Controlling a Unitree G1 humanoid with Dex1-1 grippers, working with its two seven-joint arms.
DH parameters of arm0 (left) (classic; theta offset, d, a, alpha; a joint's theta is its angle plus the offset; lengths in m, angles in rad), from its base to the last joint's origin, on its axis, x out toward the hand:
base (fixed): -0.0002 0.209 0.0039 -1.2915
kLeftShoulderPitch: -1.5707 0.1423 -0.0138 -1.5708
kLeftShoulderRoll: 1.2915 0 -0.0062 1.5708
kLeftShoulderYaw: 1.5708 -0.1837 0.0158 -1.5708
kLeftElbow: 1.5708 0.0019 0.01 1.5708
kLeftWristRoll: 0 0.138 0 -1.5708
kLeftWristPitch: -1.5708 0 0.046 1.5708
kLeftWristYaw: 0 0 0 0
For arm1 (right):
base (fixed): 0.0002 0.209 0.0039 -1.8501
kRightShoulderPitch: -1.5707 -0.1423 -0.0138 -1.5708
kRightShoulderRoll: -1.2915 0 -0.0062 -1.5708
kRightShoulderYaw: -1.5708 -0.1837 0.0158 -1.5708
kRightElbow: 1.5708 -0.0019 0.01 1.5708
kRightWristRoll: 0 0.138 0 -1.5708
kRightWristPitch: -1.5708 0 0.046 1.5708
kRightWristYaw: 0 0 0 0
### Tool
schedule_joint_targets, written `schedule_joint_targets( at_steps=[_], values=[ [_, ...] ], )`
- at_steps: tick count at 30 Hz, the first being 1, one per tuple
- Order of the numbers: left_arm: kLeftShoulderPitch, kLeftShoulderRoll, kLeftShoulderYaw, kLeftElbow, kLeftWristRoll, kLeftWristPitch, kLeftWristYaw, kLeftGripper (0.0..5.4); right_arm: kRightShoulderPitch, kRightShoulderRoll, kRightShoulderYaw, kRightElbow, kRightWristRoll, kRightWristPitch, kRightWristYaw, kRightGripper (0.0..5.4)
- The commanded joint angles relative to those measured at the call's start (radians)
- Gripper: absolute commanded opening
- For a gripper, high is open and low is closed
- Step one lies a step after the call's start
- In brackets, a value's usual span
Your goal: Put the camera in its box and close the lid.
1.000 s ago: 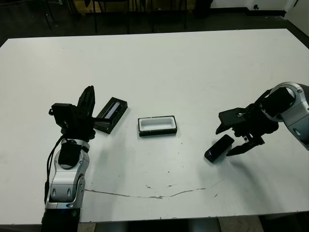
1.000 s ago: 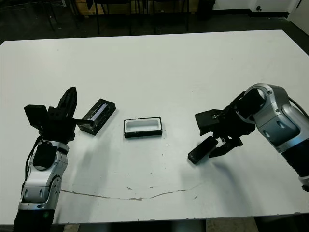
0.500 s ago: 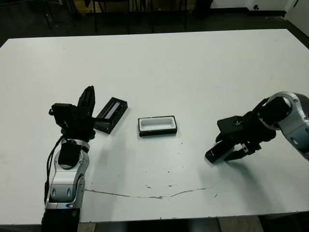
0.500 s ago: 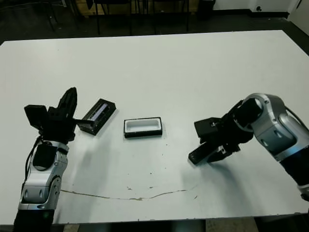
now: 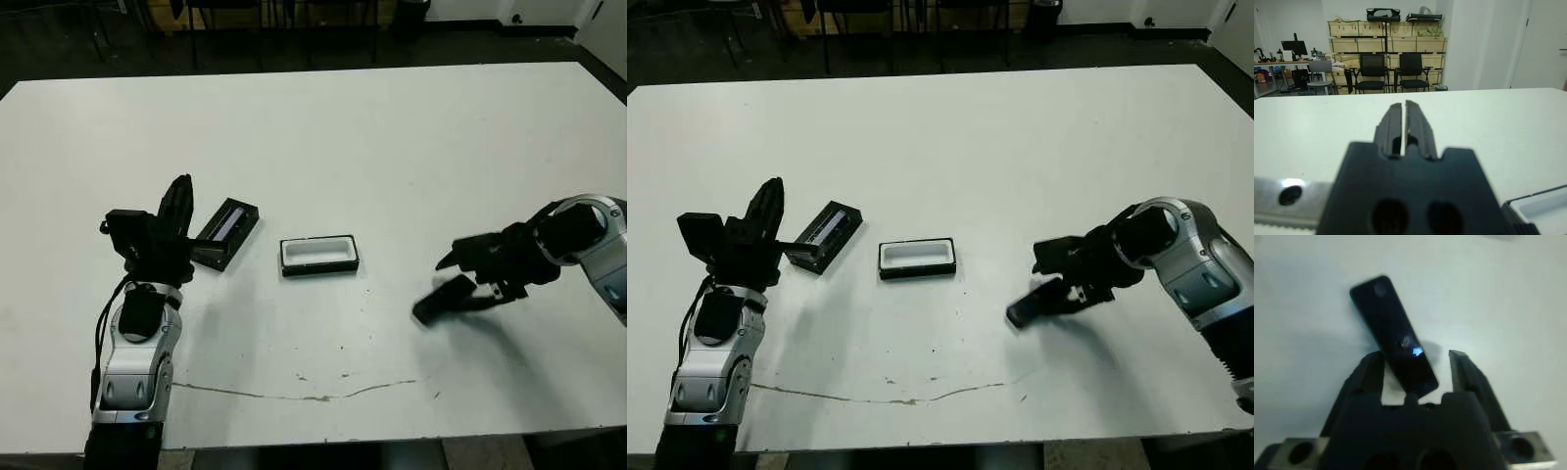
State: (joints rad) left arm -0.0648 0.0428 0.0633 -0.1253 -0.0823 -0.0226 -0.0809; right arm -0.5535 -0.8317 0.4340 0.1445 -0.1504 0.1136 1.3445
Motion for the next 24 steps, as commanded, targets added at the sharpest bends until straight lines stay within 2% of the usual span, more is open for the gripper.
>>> schedule_joint_targets(
  at_steps=[1, 3, 8, 12, 14, 17, 21, 24],
  values=[
    [0.024, 0.002, -0.002, 0.005, 0.006, 0.017, 0.008, 0.0, 0.0, 0.019, 0.016, 0.046, -0.032, 0.041, -0.008, 1.75],
    [0.025, 0.001, -0.003, 0.005, 0.01, 0.018, 0.013, 0.0, -0.017, 0.02, 0.023, 0.049, -0.035, 0.051, 0.012, 1.39],
    [0.024, 0.002, 0.0, 0.016, 0.003, 0.006, 0.009, 0.0, -0.018, 0.026, 0.045, 0.065, -0.05, 0.011, 0.032, 0.67],
    [0.022, 0.001, 0.001, 0.012, 0.005, 0.016, 0.016, 0.0, -0.01, 0.021, 0.044, 0.049, -0.047, 0.041, 0.046, 0.55],
    [0.02, 0.001, 0.0, 0.015, 0.004, 0.012, 0.015, 0.0, -0.018, 0.01, 0.045, 0.014, -0.048, 0.08, 0.068, 0.55],
    [0.017, 0.003, -0.003, 0.024, 0.004, 0.003, 0.011, 0.0, -0.025, 0.014, 0.035, 0.034, -0.046, 0.087, 0.07, 0.55],
    [0.02, 0.002, -0.008, 0.024, 0.008, 0.001, 0.011, 0.0, -0.025, 0.027, -0.03, 0.071, 0.007, 0.119, 0.042, 0.55],
    [0.024, 0.001, -0.009, 0.017, 0.008, 0.007, 0.015, 0.0, -0.029, 0.057, -0.154, 0.07, 0.121, 0.222, -0.004, 0.55]
  ],
)
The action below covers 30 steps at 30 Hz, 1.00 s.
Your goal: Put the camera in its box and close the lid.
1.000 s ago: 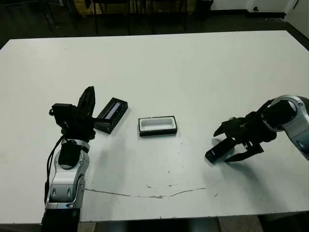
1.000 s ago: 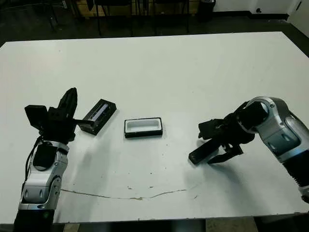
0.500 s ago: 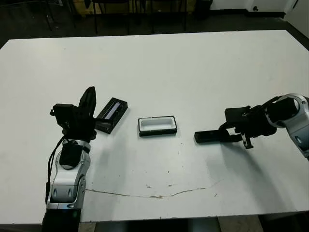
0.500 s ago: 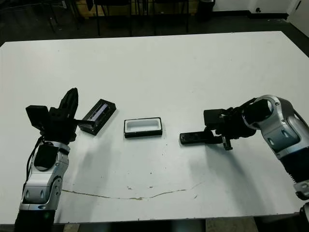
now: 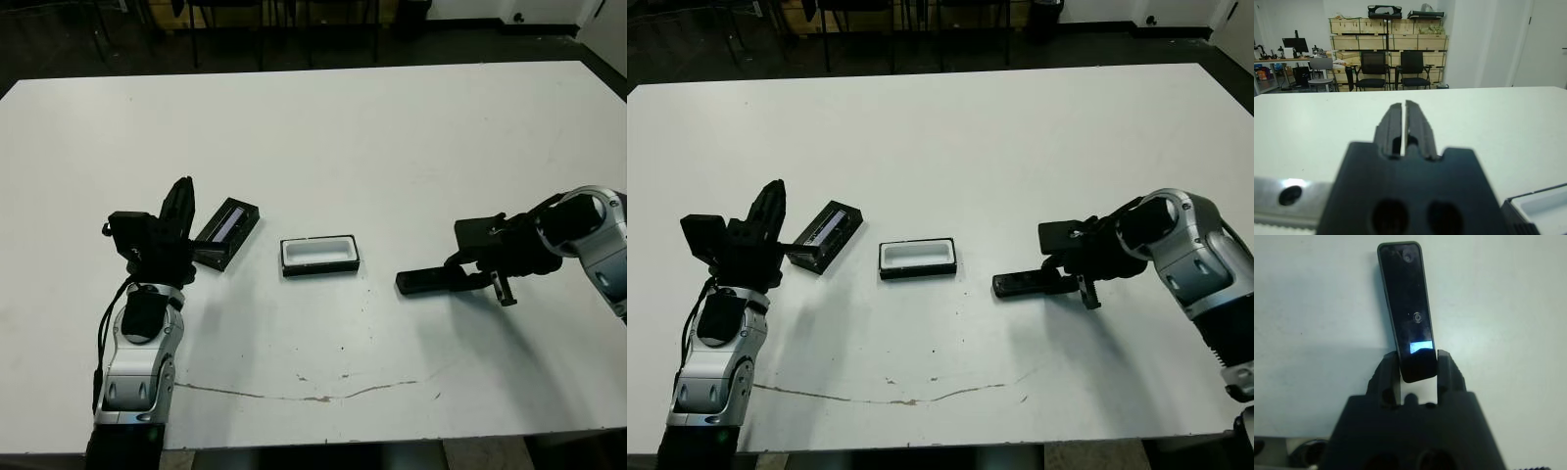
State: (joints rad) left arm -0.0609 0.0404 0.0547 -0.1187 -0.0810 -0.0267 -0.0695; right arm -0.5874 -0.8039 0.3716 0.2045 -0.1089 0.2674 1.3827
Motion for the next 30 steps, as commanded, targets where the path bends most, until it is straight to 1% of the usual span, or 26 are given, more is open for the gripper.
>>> schedule_joint_targets(
  at_steps=[1, 2, 4, 5, 7, 8, 9, 10, 11, 14, 16, 17, 19, 21, 23, 24, 26, 28, 30],
  values=[
    [0.021, 0.003, 0.0, 0.007, 0.006, 0.017, 0.006, 0.0, 0.002, 0.045, -0.14, 0.012, 0.127, 0.097, -0.061, 0.53],
    [0.022, 0.003, 0.0, 0.004, 0.007, 0.021, 0.008, 0.0, 0.001, 0.061, -0.193, 0.008, 0.174, 0.113, -0.088, 0.51],
    [0.024, 0.002, -0.001, -0.001, 0.007, 0.027, 0.011, 0.0, -0.01, 0.083, -0.261, -0.001, 0.249, 0.13, -0.113, 0.46],
    [0.024, 0.003, -0.001, -0.001, 0.006, 0.028, 0.01, 0.0, -0.025, 0.096, -0.287, 0.006, 0.289, 0.126, -0.106, 0.45],
    [0.023, 0.005, -0.003, 0.001, 0.007, 0.023, 0.009, 0.0, -0.065, 0.115, -0.312, -0.001, 0.348, 0.151, -0.101, 0.44],
    [0.023, 0.005, -0.003, 0.003, 0.007, 0.021, 0.009, 0.0, -0.08, 0.12, -0.315, -0.013, 0.364, 0.165, -0.106, 0.44],
    [0.022, 0.005, -0.004, 0.005, 0.009, 0.017, 0.008, 0.0, -0.1, 0.124, -0.315, -0.048, 0.38, 0.227, -0.13, 0.44],
    [0.021, 0.006, -0.005, 0.007, 0.009, 0.014, 0.008, 0.0, -0.114, 0.129, -0.315, -0.078, 0.392, 0.274, -0.156, 0.44],
    [0.02, 0.006, -0.006, 0.01, 0.009, 0.011, 0.007, 0.0, -0.125, 0.135, -0.311, -0.106, 0.391, 0.293, -0.185, 0.44],
    [0.015, 0.007, -0.009, 0.016, 0.009, 0.008, 0.004, 0.0, -0.174, 0.153, -0.269, -0.133, 0.365, 0.311, -0.237, 0.44],
    [0.014, 0.004, -0.01, 0.014, 0.006, 0.013, 0.005, 0.0, -0.224, 0.157, -0.202, -0.103, 0.32, 0.317, -0.24, 0.44],
    [0.014, 0.003, -0.011, 0.01, 0.007, 0.018, 0.007, 0.0, -0.246, 0.164, -0.171, -0.072, 0.302, 0.299, -0.228, 0.44],
    [0.014, 0.002, -0.012, 0.004, 0.007, 0.027, 0.01, 0.0, -0.28, 0.174, -0.108, -0.022, 0.243, 0.228, -0.22, 0.44],
    [0.013, 0.004, -0.011, 0.009, 0.006, 0.019, 0.007, 0.0, -0.309, 0.199, -0.059, 0.031, 0.199, 0.163, -0.205, 0.43],
    [0.014, 0.006, -0.011, 0.007, 0.009, 0.022, 0.009, 0.0, -0.337, 0.224, -0.015, 0.076, 0.163, 0.118, -0.188, 0.43],
    [0.014, 0.006, -0.01, 0.006, 0.008, 0.022, 0.01, 0.0, -0.358, 0.237, 0.015, 0.097, 0.136, 0.108, -0.176, 0.43],
    [0.014, 0.005, -0.01, 0.004, 0.008, 0.023, 0.01, 0.0, -0.402, 0.259, 0.074, 0.136, 0.087, 0.118, -0.145, 0.43],
    [0.015, 0.004, -0.011, -0.004, 0.009, 0.035, 0.014, 0.0, -0.431, 0.286, 0.113, 0.177, 0.052, 0.113, -0.121, 0.43],
    [0.015, 0.004, -0.012, -0.004, 0.008, 0.035, 0.012, 0.0, -0.446, 0.307, 0.155, 0.198, -0.002, 0.092, -0.123, 0.43]
  ],
)
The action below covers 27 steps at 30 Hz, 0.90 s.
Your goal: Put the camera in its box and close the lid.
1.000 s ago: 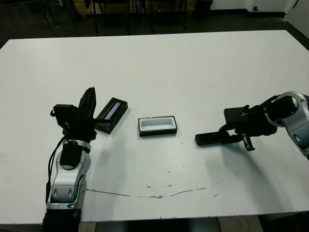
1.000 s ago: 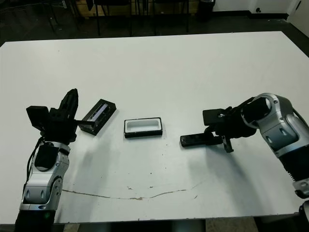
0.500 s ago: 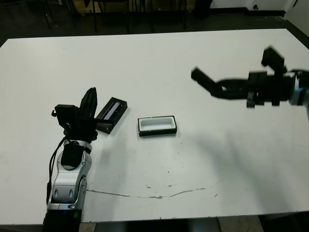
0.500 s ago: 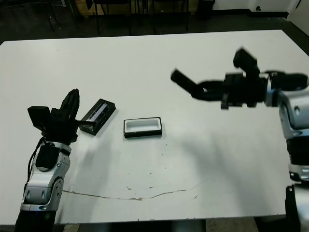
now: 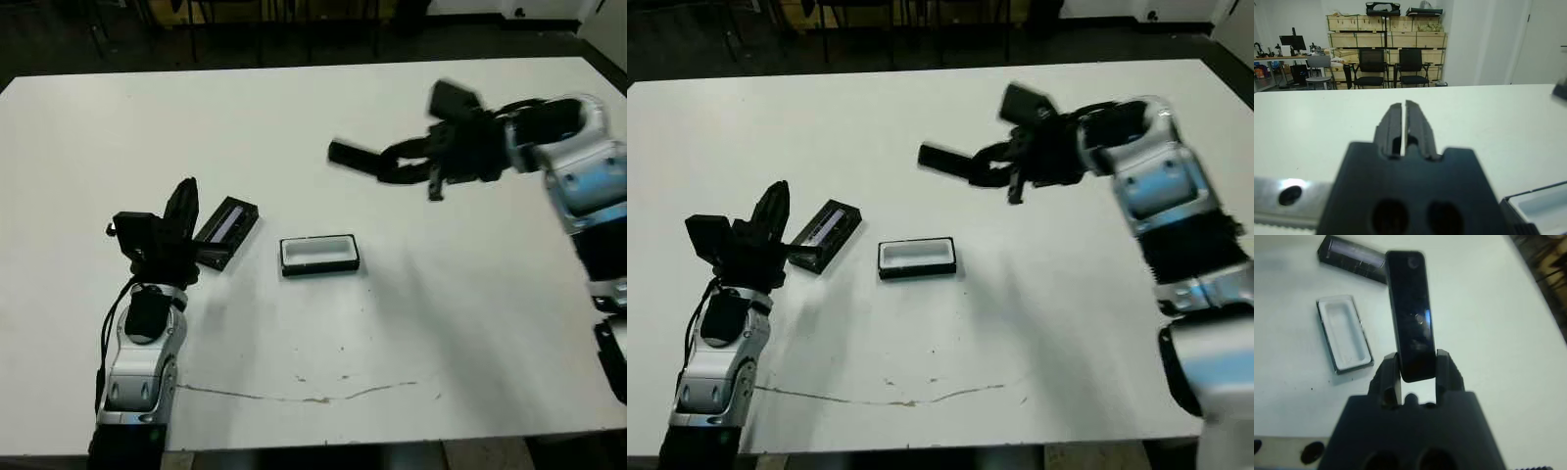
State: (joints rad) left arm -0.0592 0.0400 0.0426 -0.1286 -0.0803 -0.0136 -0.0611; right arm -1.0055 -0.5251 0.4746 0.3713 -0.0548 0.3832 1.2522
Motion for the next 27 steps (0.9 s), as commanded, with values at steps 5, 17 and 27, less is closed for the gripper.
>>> schedule_joint_targets(
  at_steps=[5, 17, 27],
  values=[
    [0.01, 0.002, -0.004, 0.014, 0.006, 0.016, 0.0, 0.0, -0.07, 0.081, 0.177, 0.06, -0.2, -0.026, 0.043, 0.43],
    [0.018, 0.001, -0.013, 0.008, 0.011, 0.019, 0.004, 0.0, -0.048, 0.121, 0.243, -0.056, -0.314, 0.004, 0.117, 0.43],
    [0.028, 0.002, -0.019, 0.004, 0.012, 0.008, 0.002, 0.0, -0.027, 0.132, 0.239, -0.075, -0.318, 0.021, 0.155, 0.43]
  ],
)
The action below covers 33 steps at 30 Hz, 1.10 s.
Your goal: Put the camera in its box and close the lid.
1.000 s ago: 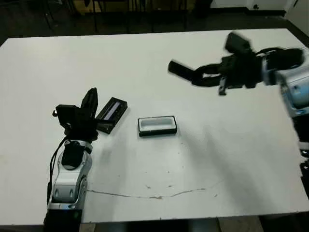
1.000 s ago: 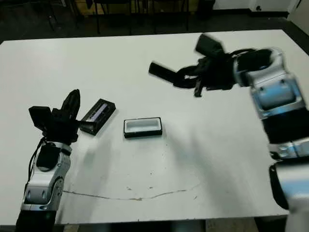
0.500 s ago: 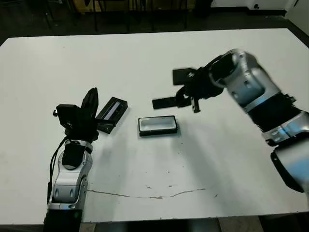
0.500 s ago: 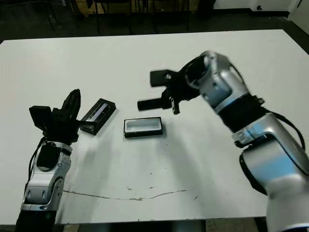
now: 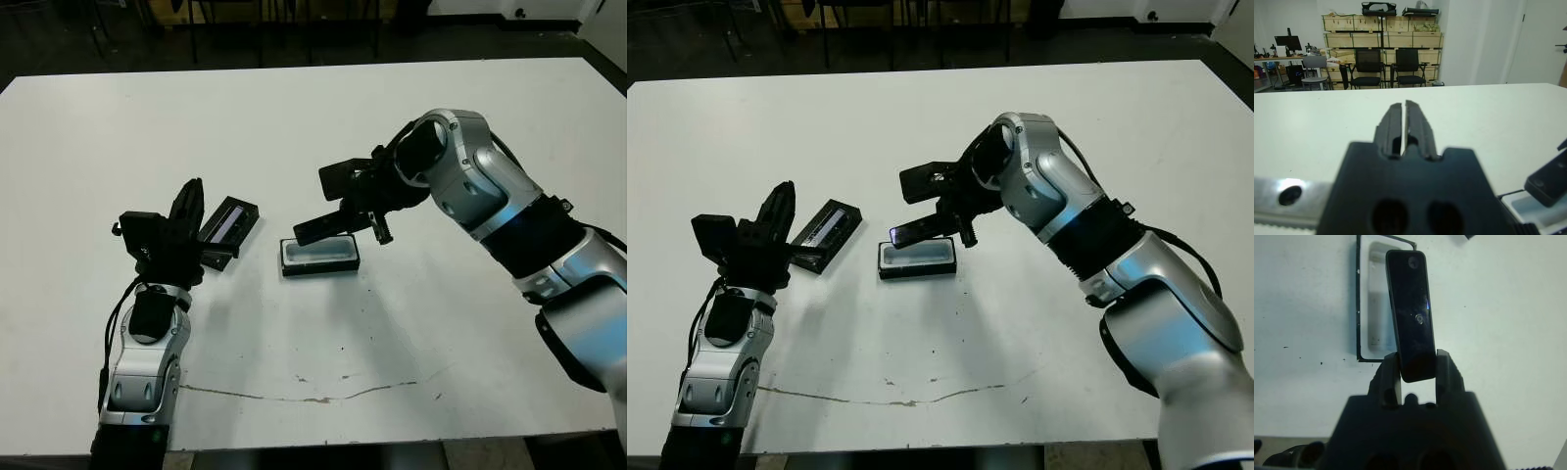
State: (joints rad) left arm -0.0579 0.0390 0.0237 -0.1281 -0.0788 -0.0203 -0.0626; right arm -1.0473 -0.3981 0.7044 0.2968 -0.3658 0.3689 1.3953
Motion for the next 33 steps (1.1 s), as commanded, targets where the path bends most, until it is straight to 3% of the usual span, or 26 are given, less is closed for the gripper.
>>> schedule_joint_targets(
  at_steps=[1, 12, 20, 24, 33],
  values=[
    [0.028, 0.003, -0.001, 0.002, 0.012, 0.015, 0.004, 0.0, 0.015, 0.004, 0.01, -0.009, -0.013, 0.05, 0.012, 0.43],
    [0.033, -0.004, -0.01, 0.004, 0.005, 0.012, 0.001, 0.0, 0.047, -0.001, 0.02, -0.072, -0.061, 0.072, 0.0, 0.43],
    [0.036, -0.006, -0.01, 0.004, 0.01, 0.02, 0.009, 0.0, 0.052, 0.006, 0.026, -0.037, -0.071, 0.026, -0.01, 0.43],
    [0.033, -0.008, -0.009, 0.01, 0.007, 0.014, 0.008, 0.0, 0.054, 0.014, 0.026, -0.038, -0.078, 0.064, -0.008, 0.43],
    [0.029, -0.012, -0.013, 0.021, 0.013, 0.002, 0.009, 0.0, 0.064, 0.006, 0.055, -0.048, -0.103, 0.017, -0.008, 0.43]
  ],
)
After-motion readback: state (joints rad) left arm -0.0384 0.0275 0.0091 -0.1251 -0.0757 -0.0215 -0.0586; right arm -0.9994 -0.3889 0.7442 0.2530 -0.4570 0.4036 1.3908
